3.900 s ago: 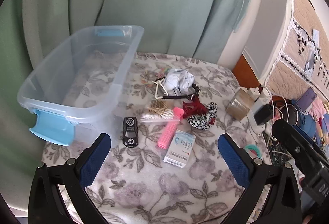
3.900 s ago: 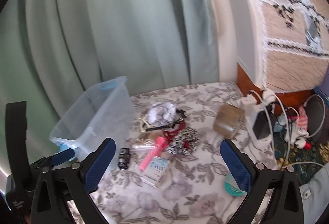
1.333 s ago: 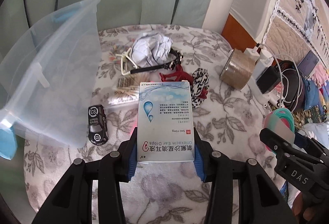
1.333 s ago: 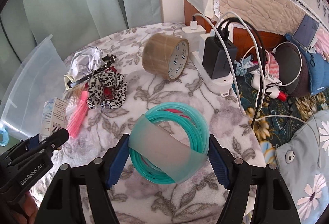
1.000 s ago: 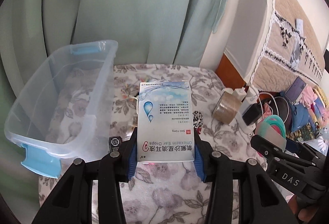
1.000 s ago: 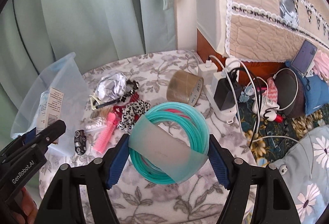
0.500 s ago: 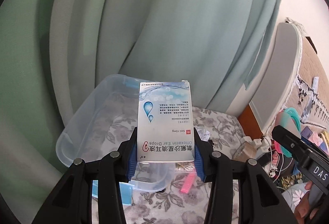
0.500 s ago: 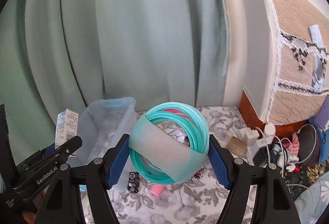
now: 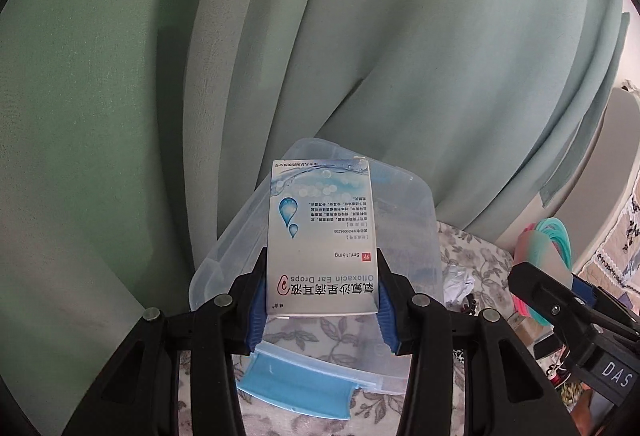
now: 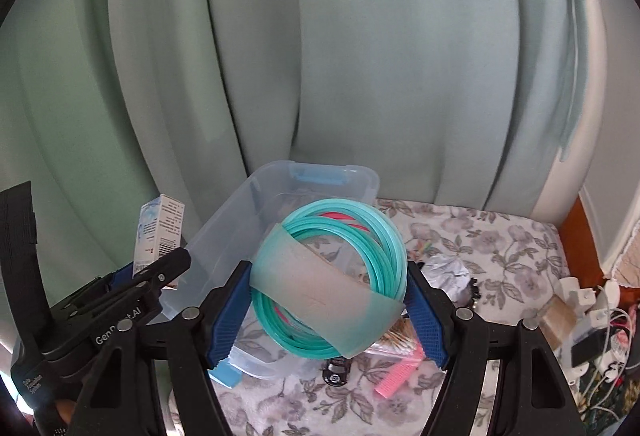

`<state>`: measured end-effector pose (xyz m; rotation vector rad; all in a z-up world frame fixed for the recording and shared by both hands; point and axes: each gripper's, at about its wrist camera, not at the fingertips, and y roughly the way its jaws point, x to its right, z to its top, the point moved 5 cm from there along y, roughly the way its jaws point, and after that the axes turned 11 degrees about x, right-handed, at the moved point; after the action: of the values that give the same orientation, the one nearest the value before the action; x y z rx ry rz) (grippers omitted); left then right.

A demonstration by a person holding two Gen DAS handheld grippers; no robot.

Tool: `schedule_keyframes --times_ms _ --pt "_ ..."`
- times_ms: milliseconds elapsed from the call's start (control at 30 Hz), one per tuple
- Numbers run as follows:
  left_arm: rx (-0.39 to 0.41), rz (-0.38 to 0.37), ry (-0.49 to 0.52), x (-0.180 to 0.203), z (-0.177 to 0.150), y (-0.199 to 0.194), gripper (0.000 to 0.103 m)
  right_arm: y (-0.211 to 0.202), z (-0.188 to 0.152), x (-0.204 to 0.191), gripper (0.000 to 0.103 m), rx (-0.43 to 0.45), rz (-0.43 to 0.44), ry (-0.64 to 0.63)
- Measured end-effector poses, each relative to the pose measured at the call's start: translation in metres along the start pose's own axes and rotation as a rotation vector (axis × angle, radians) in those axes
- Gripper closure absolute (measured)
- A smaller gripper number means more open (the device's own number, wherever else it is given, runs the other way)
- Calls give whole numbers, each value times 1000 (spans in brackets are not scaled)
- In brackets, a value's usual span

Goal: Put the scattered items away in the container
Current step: 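Carry both items over the clear bin and open both tools to drop them, then withdraw both tools from the bin back toward the scattered items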

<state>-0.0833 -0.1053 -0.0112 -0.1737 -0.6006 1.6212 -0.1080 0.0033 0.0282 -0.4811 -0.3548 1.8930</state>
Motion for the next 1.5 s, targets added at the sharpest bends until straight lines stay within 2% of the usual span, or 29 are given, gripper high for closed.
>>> schedule_keyframes --times_ms 200,433,467,500,567,633,700,900,1233,1333,1400,1500 --pt "-33 31 -21 -15 -7 14 56 28 -8 -24 27 -54 70 -9" --pt "-63 26 -50 -25 -10 26 56 48 -2 -36 26 -59 100 -27" --pt "-67 29 -53 -25 -10 28 53 52 -1 -38 26 -61 109 -29" --pt "-72 34 -57 -26 -8 28 43 54 -1 -38 25 -64 119 -32" --pt "-71 36 -70 -28 -9 29 35 56 -1 -39 19 -57 129 -43" --pt "-75 25 -82 -28 -10 30 35 54 -1 -39 11 -41 132 -55" --pt "-81 21 -83 -27 -11 31 34 51 -1 -39 9 -30 136 -57" --pt "-75 7 -62 -17 -12 28 34 43 -2 -31 9 -29 120 -45" --pt "-55 -15 6 9 -2 -1 34 17 -12 -2 9 -21 72 1" --pt "-51 -28 25 19 -2 -5 32 7 -15 11 9 -15 48 26" --pt "-45 -24 45 26 -2 -9 24 0 -18 19 9 -12 34 46" --pt "-31 -28 78 39 -2 -15 23 -10 -23 33 9 -7 15 75"
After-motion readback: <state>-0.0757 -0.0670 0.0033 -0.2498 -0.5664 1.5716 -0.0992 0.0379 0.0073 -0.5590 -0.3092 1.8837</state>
